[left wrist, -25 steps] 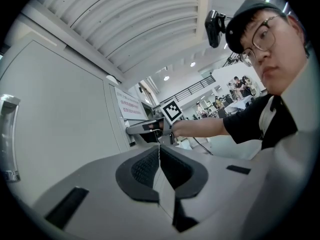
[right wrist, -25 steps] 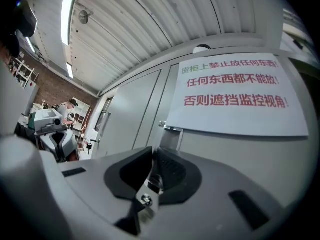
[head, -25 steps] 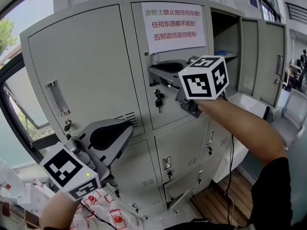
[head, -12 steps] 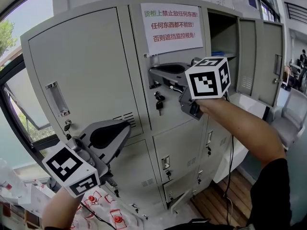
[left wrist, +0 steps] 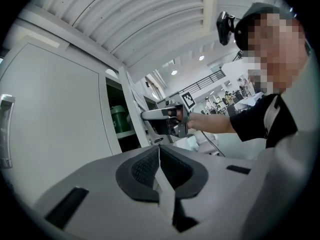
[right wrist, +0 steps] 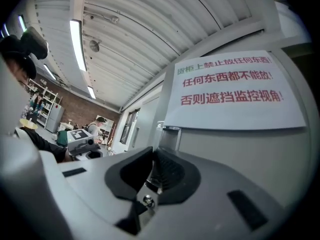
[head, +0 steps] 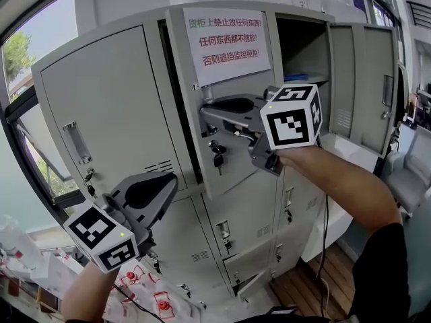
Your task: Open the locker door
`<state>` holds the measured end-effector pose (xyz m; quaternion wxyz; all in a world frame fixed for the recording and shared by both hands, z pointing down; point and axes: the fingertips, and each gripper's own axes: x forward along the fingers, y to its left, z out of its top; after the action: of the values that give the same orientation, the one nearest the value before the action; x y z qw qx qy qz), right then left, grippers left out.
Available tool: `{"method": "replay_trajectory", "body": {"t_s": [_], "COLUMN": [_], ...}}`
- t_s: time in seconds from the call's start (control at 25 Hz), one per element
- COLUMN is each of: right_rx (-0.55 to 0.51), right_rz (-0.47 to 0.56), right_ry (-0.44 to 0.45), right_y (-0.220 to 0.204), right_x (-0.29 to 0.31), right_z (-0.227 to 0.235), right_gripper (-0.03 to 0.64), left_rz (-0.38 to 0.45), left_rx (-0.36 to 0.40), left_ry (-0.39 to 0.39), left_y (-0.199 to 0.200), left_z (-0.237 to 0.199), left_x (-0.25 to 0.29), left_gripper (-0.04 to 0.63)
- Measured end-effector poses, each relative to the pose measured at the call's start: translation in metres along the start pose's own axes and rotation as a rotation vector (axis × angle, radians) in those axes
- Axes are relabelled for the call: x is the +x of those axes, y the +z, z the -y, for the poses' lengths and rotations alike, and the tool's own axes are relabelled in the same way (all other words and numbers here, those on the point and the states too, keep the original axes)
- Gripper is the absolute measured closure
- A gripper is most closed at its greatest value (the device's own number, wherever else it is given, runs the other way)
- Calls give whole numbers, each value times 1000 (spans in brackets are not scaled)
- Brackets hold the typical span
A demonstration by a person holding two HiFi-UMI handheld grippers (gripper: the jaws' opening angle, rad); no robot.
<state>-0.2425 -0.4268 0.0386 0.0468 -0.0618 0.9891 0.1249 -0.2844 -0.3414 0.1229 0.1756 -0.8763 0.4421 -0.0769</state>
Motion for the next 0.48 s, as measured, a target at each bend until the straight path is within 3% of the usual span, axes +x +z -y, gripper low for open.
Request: {"method": "replay_trajectory", "body": {"t_s": [0.48], "right_rx": [-21], "right_rz": [69], "right_ry": [252], "right_y": [12], "right_x": [-67], "right_z": [-26], "right_gripper": [583], "left_rz": [1], "left_rx": [17], "left_ry": [124], "left_y": [26], "left_z": [65], "left_x": [26], "left_gripper": [577]}}
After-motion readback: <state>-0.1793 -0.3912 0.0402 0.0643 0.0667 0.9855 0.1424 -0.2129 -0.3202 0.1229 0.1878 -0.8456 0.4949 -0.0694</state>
